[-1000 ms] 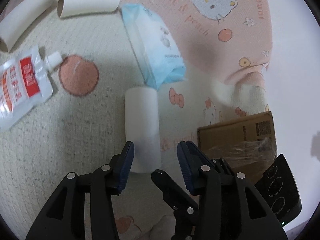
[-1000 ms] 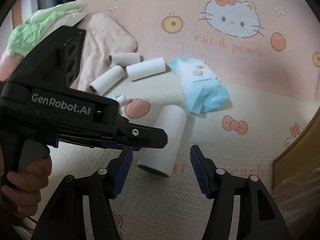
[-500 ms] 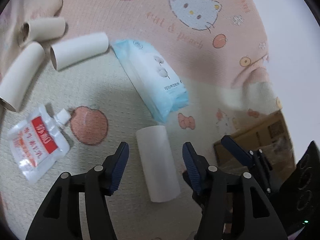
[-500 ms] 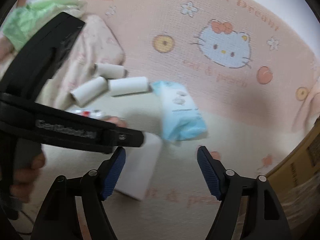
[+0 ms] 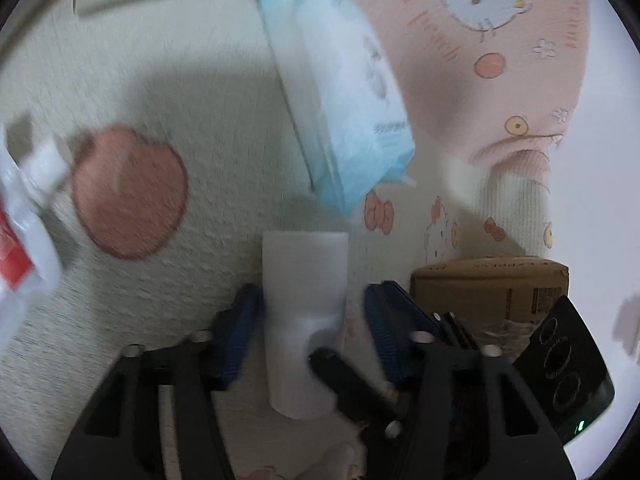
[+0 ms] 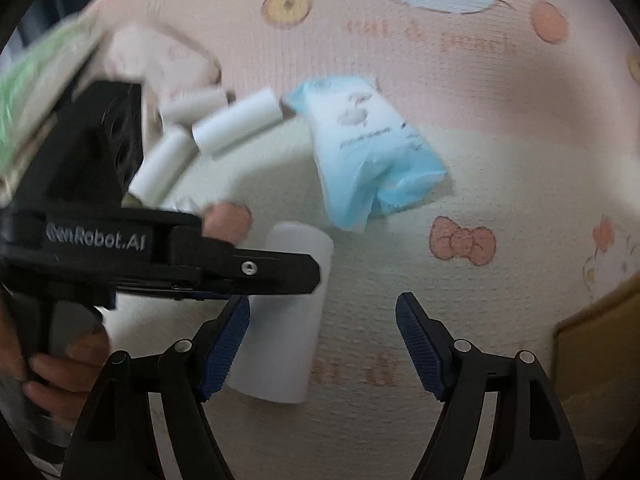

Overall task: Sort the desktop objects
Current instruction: 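Close the right gripper on the upright tube beside the left gripper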

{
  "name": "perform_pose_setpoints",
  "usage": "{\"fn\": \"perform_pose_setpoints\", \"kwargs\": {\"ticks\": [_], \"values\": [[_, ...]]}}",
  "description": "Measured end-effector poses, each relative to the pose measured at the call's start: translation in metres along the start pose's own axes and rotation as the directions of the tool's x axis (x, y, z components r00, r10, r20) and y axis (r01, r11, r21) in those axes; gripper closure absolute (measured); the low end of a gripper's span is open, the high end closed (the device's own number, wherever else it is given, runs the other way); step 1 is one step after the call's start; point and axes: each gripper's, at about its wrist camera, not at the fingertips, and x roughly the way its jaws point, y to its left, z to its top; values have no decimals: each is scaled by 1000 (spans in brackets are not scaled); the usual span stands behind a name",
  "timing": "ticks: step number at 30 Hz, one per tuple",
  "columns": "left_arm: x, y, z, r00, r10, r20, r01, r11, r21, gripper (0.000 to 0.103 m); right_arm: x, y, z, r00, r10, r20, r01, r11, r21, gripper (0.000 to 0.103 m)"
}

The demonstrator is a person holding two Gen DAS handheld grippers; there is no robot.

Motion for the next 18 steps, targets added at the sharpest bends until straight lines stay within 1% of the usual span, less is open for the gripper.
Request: {"fn": "perform_pose_setpoints", "kwargs": {"ticks": [1, 2, 3, 4, 5, 6, 8, 10, 12, 14, 16, 18], "values": [[2, 0, 0, 1000, -1, -8, 1, 1000, -6, 56, 1, 1, 0, 1000, 5, -10, -5, 1000, -9, 29], [3, -3, -1, 1000, 6, -11, -6, 1000, 11, 56, 4, 3, -1, 1000, -2, -27, 2, 1000, -7, 29], [3, -5, -1, 1000, 14, -13, -14, 1000, 27, 56, 8, 2, -2, 999, 8, -41, -8, 1000, 9, 29], [3, -8, -2, 1000, 25, -15, -24, 998, 51, 56, 11, -1, -3, 998, 35, -56, -32, 999, 43, 29], [4, -9, -3, 1000, 26, -16, -25, 998, 61, 56, 19, -7, -7, 994, 60, -89, -50, 992, 118, 28], [5, -10, -4, 1000, 23, -18, -22, 998, 64, 56, 22, -13, -9, 991, 86, -98, -67, 981, 182, 27], [6, -8, -4, 1000, 11, -27, -9, 998, 63, 56, 16, -18, -13, 994, 105, -36, -93, 968, 235, 24], [6, -5, -4, 1000, -7, -29, 8, 999, 46, 56, 19, -15, -13, 992, 113, -55, -100, 974, 203, 22], [6, -2, -4, 999, -25, -30, 26, 999, 30, 56, 18, -11, -15, 992, 118, -52, -108, 980, 164, 18], [6, 0, -5, 999, -40, -30, 40, 999, 20, 56, 17, -12, -18, 992, 120, -36, -112, 977, 179, 16], [5, 1, -5, 999, -46, -28, 46, 999, 15, 56, 17, -16, -20, 991, 135, -18, -127, 965, 228, 12], [6, 0, -5, 999, -43, -28, 44, 999, 19, 56, 18, -14, -18, 991, 130, -33, -120, 966, 229, 11]]}}
